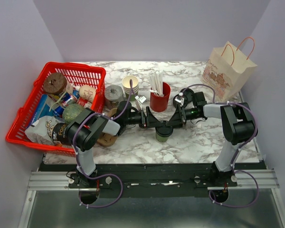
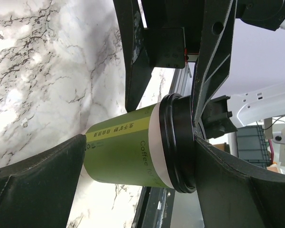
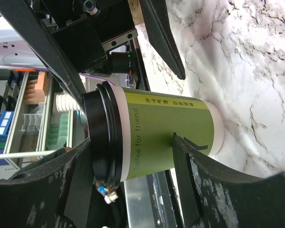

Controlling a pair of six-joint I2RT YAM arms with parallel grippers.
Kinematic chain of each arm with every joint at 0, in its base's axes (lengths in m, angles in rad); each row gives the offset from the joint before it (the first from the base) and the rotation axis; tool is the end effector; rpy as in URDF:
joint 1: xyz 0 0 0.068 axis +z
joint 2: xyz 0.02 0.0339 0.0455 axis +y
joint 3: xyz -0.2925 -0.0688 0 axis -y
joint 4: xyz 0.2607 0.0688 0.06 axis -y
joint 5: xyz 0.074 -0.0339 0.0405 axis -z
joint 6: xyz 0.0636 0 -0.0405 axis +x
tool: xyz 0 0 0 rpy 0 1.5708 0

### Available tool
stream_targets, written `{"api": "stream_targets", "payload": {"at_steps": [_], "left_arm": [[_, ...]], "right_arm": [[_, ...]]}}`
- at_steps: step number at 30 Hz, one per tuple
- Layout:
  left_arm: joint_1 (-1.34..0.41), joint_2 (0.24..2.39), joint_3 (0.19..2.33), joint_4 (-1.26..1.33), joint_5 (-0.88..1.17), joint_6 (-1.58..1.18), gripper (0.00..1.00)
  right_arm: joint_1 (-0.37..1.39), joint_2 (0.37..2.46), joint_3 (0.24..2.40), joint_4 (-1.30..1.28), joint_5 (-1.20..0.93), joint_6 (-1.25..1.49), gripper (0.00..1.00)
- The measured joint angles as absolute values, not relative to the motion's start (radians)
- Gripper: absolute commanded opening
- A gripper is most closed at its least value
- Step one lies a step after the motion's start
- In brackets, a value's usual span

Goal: Pack the takeout coffee

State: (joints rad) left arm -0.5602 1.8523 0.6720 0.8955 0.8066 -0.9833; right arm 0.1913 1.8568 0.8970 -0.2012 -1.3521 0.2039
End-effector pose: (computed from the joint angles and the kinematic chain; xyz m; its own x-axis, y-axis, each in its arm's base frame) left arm 0.2884 -0.2351 0.1431 -0.9265 -0.0987 -0.3631 0.3310 0.2451 -0.9112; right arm 0.3183 0.1249 0.1345 -0.9675 -0.1426 -0.2089 -0.2320 0.1715 0.9575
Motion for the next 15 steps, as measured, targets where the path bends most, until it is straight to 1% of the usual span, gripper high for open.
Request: {"api": "stream_targets", "payload": {"at_steps": [1, 2, 4, 5, 8, 13, 14, 15], "left_arm": [[-0.561, 1.851, 0.673, 0.899, 0.806, -0.981, 0.95], [-0.561, 1.849, 0.673, 0.902, 0.807, -0.977, 0.95], [-0.563, 1.848, 0.677, 0.902, 0.811, -0.972, 0.98], [-0.564, 1.848, 0.679, 0.902, 0.815, -0.971, 0.98], [-0.566, 1.847, 0.687, 0.889, 0.819, -0.965, 0.98], [-0.571, 1.832, 0.722, 0.823, 0.82, -0.929, 0.98], [-0.571, 1.824, 0.729, 0.804, 0.82, -0.917, 0.98], [-0.571, 1.818, 0.731, 0.792, 0.819, -0.908, 0.98]], "right_arm": [[0.191, 1.853, 0.897, -0.202, -1.351, 0.202, 0.7], [0.191, 1.847, 0.896, -0.202, -1.345, 0.199, 0.74], [0.192, 1.826, 0.891, -0.204, -1.329, 0.188, 0.77], [0.193, 1.808, 0.887, -0.207, -1.317, 0.182, 0.81], [0.197, 1.781, 0.885, -0.212, -1.291, 0.163, 0.87], [0.197, 1.714, 0.887, -0.257, -1.265, 0.106, 0.92], [0.197, 1.706, 0.891, -0.273, -1.264, 0.093, 1.0], [0.197, 1.7, 0.897, -0.292, -1.263, 0.075, 1.0]]}}
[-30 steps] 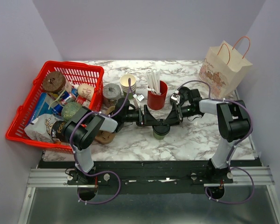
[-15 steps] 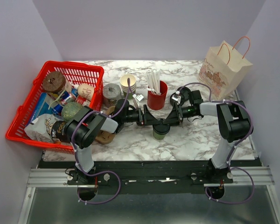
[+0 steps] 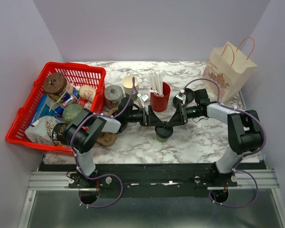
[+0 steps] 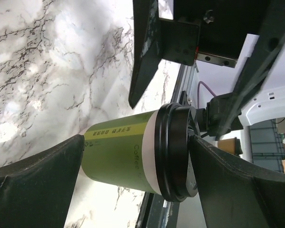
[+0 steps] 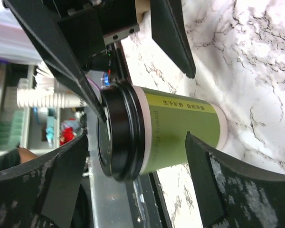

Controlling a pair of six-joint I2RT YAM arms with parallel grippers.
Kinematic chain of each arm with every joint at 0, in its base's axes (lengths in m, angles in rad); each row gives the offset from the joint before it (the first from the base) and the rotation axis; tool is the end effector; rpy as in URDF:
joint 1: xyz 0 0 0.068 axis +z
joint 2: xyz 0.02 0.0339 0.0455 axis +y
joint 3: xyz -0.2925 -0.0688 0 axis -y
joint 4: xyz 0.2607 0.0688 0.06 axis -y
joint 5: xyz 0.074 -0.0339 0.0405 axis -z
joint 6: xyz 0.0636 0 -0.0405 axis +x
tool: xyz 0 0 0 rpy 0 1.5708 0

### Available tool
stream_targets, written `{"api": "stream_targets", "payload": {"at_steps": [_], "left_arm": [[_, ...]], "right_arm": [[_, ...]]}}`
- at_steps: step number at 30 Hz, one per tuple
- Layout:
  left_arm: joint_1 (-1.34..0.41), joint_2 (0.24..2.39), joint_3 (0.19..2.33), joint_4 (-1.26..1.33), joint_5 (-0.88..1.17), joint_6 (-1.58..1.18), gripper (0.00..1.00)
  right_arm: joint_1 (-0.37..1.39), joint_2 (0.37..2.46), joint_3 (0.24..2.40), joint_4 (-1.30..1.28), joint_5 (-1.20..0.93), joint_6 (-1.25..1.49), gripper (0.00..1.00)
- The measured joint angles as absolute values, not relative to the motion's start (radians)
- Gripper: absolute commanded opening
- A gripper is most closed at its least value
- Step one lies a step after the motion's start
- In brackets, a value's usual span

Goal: Pack the takeout coffee

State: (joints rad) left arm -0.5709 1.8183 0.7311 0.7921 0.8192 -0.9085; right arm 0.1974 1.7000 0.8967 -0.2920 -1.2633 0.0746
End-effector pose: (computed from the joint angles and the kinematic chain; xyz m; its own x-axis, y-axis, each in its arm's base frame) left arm 0.2932 -0.2436 0.1600 -0.9053 -0.0585 -0.4208 0.3956 0.2449 -0.8852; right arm 0.3064 0.1231 0.1747 -0.9057 -0.1581 -0.3934 -0.4209 0.2236 0.8791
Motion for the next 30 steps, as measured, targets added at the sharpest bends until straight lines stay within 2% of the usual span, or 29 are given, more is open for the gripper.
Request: {"api": "stream_targets", "payload": {"at_steps": [10, 17, 30], "left_arm": [[-0.558, 1.745, 0.744, 0.69, 0.812, -0.842, 0.99], [-0.545, 1.742, 0.759, 0.649, 0.781, -0.835, 0.97], [-0.544, 1.814, 0.795, 0.708, 0.782, -0.875, 0.93]], "right_arm": [[0.197, 1.692, 1.046, -0.594, -1.184, -0.184, 1.0], [0.197, 1.688, 1.063, -0.737, -1.104, -0.302, 1.0], [0.197, 1.706, 1.06, -0.769, -1.094, -0.338, 0.98]]}}
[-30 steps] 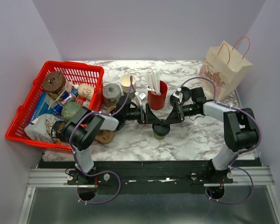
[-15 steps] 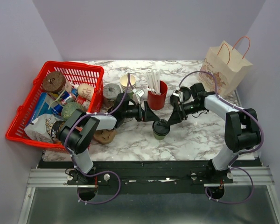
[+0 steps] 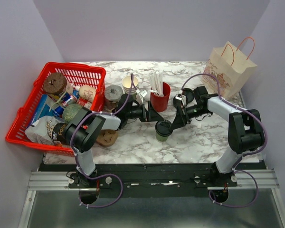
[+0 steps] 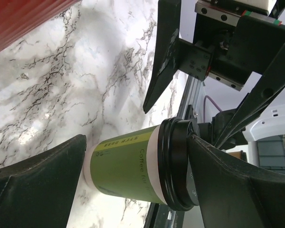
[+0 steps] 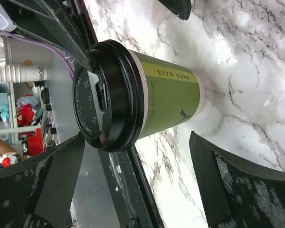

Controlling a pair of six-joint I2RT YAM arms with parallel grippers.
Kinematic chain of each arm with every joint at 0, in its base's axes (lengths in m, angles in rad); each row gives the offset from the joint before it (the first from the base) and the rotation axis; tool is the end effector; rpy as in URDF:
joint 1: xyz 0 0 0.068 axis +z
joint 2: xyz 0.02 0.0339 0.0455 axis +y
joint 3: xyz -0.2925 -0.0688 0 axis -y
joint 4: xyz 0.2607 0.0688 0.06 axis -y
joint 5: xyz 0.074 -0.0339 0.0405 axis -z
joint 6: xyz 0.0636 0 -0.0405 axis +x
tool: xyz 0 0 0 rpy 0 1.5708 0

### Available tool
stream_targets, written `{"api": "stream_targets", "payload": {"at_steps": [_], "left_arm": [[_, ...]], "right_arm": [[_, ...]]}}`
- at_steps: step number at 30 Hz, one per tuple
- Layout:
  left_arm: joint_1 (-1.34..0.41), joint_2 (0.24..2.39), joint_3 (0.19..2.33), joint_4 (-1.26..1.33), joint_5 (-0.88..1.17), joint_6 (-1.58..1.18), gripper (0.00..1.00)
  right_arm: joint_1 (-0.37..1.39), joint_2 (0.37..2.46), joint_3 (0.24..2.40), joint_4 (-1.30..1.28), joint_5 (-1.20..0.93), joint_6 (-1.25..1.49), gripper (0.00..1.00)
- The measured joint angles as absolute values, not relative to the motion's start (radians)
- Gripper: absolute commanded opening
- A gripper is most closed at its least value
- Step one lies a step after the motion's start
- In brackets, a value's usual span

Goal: Pack the takeout coffee

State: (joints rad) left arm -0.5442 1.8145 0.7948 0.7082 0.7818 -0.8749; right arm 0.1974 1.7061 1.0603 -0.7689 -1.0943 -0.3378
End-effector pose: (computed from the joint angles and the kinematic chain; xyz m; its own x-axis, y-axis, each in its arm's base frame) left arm 0.3118 -0.2411 0.1702 -0.8904 -0.0978 -0.4445 0.4021 0.2884 -0.8690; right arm 0.3025 0.1181 0.1924 -0.8392 -0.3229 -0.4376 -0.5337 0.3346 0.7767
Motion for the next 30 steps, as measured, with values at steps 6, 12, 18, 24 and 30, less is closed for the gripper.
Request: {"api": "stream_targets", "payload": {"at_steps": [6, 12, 18, 24, 30], "left_arm": [[-0.544, 1.846, 0.795, 0.766, 0.786, -0.927, 0.93], [-0.545, 1.851, 0.769, 0.81, 0.786, -0.958, 0.91], [-0.542, 1.851, 0.739, 0.843, 0.783, -0.978, 0.9], [-0.538, 1.86, 0.737, 0.847, 0.777, -0.982, 0.89], [-0.538, 1.879, 0.741, 0.85, 0.773, -0.989, 0.89]], "right_arm": [[0.197, 1.707, 1.006, -0.718, -1.113, -0.297, 0.95], [0.201, 1.707, 0.97, -0.669, -1.136, -0.249, 0.93], [0.221, 1.711, 0.959, -0.621, -1.147, -0.218, 0.92], [0.243, 1.737, 0.958, -0.588, -1.169, -0.185, 0.91], [0.247, 1.745, 0.953, -0.565, -1.18, -0.16, 0.9]]}}
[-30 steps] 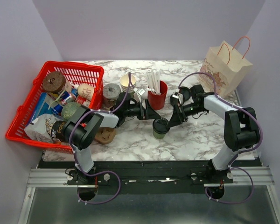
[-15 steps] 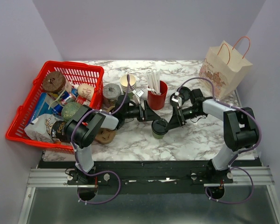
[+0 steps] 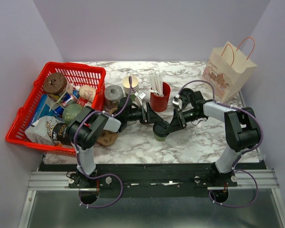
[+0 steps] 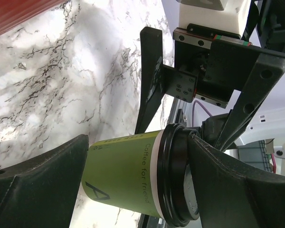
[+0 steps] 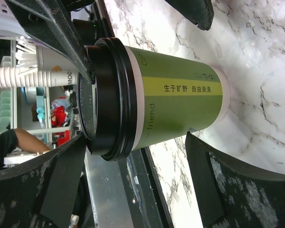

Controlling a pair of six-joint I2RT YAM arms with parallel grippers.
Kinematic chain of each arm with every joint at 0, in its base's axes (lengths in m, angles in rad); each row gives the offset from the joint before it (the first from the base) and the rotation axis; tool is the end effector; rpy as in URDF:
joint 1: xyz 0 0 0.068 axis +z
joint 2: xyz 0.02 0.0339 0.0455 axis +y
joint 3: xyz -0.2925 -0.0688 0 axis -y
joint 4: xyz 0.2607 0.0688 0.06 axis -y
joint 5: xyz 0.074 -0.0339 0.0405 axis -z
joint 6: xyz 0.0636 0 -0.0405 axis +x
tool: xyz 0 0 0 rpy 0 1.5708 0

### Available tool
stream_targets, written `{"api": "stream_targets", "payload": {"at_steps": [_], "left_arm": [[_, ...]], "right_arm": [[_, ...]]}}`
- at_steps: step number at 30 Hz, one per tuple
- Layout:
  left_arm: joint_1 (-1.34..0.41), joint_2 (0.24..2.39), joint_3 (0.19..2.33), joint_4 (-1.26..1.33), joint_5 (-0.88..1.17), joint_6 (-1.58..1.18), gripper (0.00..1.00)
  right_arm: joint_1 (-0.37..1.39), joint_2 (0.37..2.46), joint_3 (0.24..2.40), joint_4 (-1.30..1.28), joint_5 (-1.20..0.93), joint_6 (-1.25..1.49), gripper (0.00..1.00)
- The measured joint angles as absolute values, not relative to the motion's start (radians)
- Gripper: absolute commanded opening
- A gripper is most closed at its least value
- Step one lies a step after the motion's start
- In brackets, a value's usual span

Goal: Pack the takeout coffee

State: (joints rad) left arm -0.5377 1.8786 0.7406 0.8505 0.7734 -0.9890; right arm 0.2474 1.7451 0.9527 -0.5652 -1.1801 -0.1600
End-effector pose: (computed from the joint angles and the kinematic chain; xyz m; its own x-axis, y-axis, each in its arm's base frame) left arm 0.3097 -0.2364 0.1469 -0.9207 -0.1470 -0.3615 0.3141 0.2705 -0.9100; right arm 0.2932 0.1347 0.1621 -0.8904 -0.2875 -0.3529 -0.4303 0.2791 0.8585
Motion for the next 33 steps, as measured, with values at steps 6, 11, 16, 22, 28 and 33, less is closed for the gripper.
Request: {"api": "stream_targets", "payload": {"at_steps": [6, 11, 16, 22, 28, 33], "left_arm": [[-0.538, 1.874, 0.733, 0.848, 0.763, -0.983, 0.89], [-0.541, 1.864, 0.718, 0.848, 0.741, -0.968, 0.87], [-0.541, 1.864, 0.732, 0.833, 0.741, -0.95, 0.87], [-0.542, 1.845, 0.73, 0.796, 0.732, -0.914, 0.87], [-0.545, 1.813, 0.718, 0.794, 0.715, -0.859, 0.92], [-0.538, 1.782, 0.732, 0.745, 0.728, -0.803, 0.95]], "right_arm": [[0.247, 1.745, 0.937, -0.543, -1.192, -0.146, 0.89], [0.247, 1.745, 0.929, -0.528, -1.193, -0.114, 0.85], [0.247, 1.745, 0.925, -0.52, -1.193, -0.076, 0.8], [0.248, 1.755, 0.925, -0.524, -1.193, -0.041, 0.78], [0.253, 1.74, 0.923, -0.52, -1.177, -0.019, 0.82], [0.255, 1.697, 0.923, -0.507, -1.139, -0.037, 0.91]]}}
